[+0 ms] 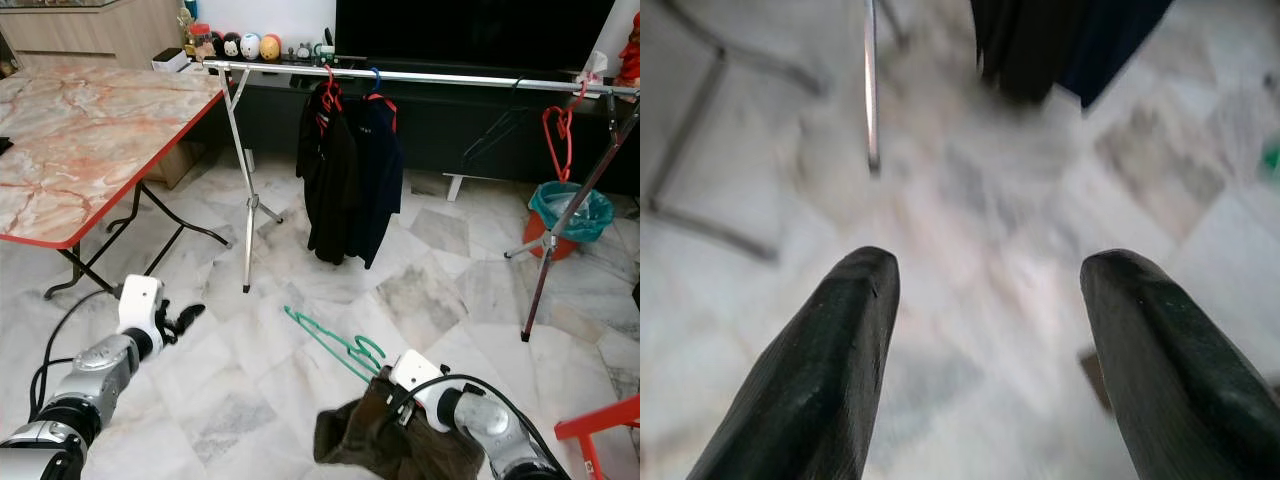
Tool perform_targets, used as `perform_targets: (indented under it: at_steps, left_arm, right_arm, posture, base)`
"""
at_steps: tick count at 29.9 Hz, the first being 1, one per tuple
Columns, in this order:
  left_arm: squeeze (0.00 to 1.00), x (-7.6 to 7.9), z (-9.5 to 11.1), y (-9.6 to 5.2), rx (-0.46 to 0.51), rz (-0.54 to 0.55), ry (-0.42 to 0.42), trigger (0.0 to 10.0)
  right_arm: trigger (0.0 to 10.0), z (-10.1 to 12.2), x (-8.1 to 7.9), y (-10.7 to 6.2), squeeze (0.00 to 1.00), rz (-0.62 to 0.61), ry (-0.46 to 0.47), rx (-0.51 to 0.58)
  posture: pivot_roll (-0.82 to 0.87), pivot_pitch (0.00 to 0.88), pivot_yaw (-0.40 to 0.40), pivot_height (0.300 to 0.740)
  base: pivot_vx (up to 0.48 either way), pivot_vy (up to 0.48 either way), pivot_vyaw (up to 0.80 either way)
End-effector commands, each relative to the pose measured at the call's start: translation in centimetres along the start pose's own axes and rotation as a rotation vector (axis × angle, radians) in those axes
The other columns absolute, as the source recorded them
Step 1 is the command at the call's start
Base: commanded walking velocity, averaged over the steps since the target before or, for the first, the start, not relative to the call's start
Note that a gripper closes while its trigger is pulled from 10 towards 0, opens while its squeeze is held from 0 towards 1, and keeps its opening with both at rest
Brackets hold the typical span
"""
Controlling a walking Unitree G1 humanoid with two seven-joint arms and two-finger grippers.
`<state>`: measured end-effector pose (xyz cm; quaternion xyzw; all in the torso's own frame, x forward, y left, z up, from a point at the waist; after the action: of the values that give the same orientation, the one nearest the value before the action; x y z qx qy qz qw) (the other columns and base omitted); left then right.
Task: Hang hanger
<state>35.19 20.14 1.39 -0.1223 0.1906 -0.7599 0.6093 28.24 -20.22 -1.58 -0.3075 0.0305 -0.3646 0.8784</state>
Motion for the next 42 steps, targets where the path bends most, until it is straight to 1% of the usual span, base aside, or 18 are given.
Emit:
perform_targets:
  at_steps: [1,2,5,9,11,13,14,22,25,28,32,33,36,38,39,40,41,42]
  left_arm:
    - [0.00,0.7,-1.9,-0.1,-0.094,-0.021,-0.027,10.0]
    - [0.00,1.0,-2.2,-0.1,-0.107,-0.037,-0.022,10.0]
    - [0.00,2.7,-3.0,0.0,-0.152,-0.121,-0.063,10.0]
    - [0.00,4.5,-3.9,-0.1,-0.210,-0.228,-0.048,10.0]
    - [0.00,5.5,-4.5,-0.2,-0.256,-0.281,-0.084,10.0]
    - [0.00,6.0,-4.4,-0.2,-0.250,-0.314,-0.110,10.0]
    - [0.00,6.4,-4.3,-0.2,-0.248,-0.336,-0.146,10.0]
    - [0.00,6.6,-4.4,-0.3,-0.267,-0.352,-0.182,10.0]
    - [0.00,6.9,-4.8,-0.5,-0.299,-0.372,-0.209,10.0]
    - [0.00,7.1,-5.3,-0.6,-0.324,-0.372,-0.219,10.0]
    - [0.00,7.1,-5.8,-0.8,-0.346,-0.364,-0.213,10.0]
    - [0.00,7.1,-6.7,-1.1,-0.394,-0.362,-0.178,10.0]
    - [0.00,7.0,-7.7,-1.5,-0.450,-0.348,-0.127,10.0]
    - [0.00,7.0,-8.0,-1.6,-0.470,-0.344,-0.118,10.0]
    - [0.80,7.1,-8.1,-1.6,-0.483,-0.351,-0.116,10.0]
    - [0.80,7.3,-8.2,-1.6,-0.490,-0.357,-0.105,10.0]
    - [1.00,7.5,-8.2,-1.7,-0.494,-0.368,-0.098,10.0]
    - [1.00,7.5,-8.2,-1.7,-0.498,-0.370,-0.098,10.0]
  right_arm:
    - [0.0,1.4,1.1,-0.1,0.00,-0.036,-0.031,0.059]
    - [0.0,1.6,1.2,-0.1,0.00,-0.044,-0.033,0.068]
    - [0.0,2.9,1.7,-0.3,0.00,-0.036,-0.013,0.137]
    - [0.0,4.5,1.9,-0.5,0.00,0.000,0.005,0.222]
    - [0.0,5.5,1.9,-0.6,0.00,0.029,-0.005,0.269]
    - [0.0,6.3,2.0,-0.7,0.00,0.049,0.013,0.312]
    - [0.0,7.1,1.9,-0.9,0.00,0.093,0.022,0.356]
    - [0.0,8.5,0.7,-1.5,0.00,0.230,0.018,0.413]
    - [0.0,9.0,0.0,-2.0,0.00,0.308,0.021,0.437]
    - [0.0,9.0,-0.1,-2.2,0.00,0.313,0.018,0.436]
    - [0.0,9.1,0.1,-2.2,0.00,0.305,0.014,0.436]
    - [0.0,9.3,0.2,-2.4,0.00,0.302,0.014,0.439]
    - [0.0,9.7,0.1,-2.5,0.00,0.311,0.004,0.444]
    - [0.0,9.9,0.2,-2.5,0.00,0.311,0.000,0.448]
    - [0.0,10.1,0.2,-2.5,0.00,0.306,-0.004,0.455]
    - [0.0,10.5,0.4,-2.5,0.00,0.294,-0.016,0.465]
    - [0.0,10.7,0.5,-2.4,0.00,0.287,-0.020,0.472]
    - [0.0,11.2,0.5,-2.4,0.00,0.281,-0.028,0.488]
  posture:
    - [0.08,0.007,0.007,0.740]
    - [0.08,0.007,0.007,0.740]
    - [0.08,0.010,0.010,0.740]
    - [0.08,0.010,0.011,0.740]
    - [0.07,0.011,0.013,0.740]
    - [0.07,0.011,0.014,0.740]
    - [0.07,0.011,0.014,0.740]
    - [0.07,0.011,0.014,0.740]
    - [0.07,0.010,0.014,0.740]
    - [0.07,0.010,0.013,0.740]
    - [0.07,0.010,0.013,0.740]
    - [0.07,0.006,0.013,0.740]
    - [0.07,0.006,0.013,0.740]
    - [0.07,0.006,0.013,0.740]
    - [0.07,0.006,0.013,0.740]
    - [0.07,0.006,0.013,0.740]
    - [0.07,0.004,0.017,0.740]
    - [0.07,0.003,0.018,0.740]
  base:
    - [0.000,0.000,0.00]
    - [0.000,0.000,0.00]
    - [0.000,0.000,0.00]
    - [0.000,0.000,0.00]
    - [0.000,0.000,0.00]
    - [0.000,0.000,0.00]
    - [0.000,0.000,0.00]
    - [0.000,0.000,0.00]
    - [0.000,0.000,0.00]
    - [0.000,0.000,0.00]
    - [0.000,0.000,0.00]
    - [0.000,0.000,0.00]
    - [0.000,0.000,0.00]
    - [0.000,0.000,0.00]
    - [0.000,0.000,0.00]
    - [0.000,0.000,0.00]
    - [0.000,0.000,0.00]
    - [0.000,0.000,0.00]
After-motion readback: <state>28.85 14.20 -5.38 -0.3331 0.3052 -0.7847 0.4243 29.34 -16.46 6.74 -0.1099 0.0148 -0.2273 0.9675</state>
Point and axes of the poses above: a point about 5 cm out from each wrist's last joint towards the gripper, its own y axis pointing out of the wrist towards the gripper, its own z axis along the axis of the wrist's last joint, x = y × z, the point moved 4 cm from there along y, pointing out of the wrist towards the gripper, and after that the axes turned 6 degrees about y, right-handed, at the moved point
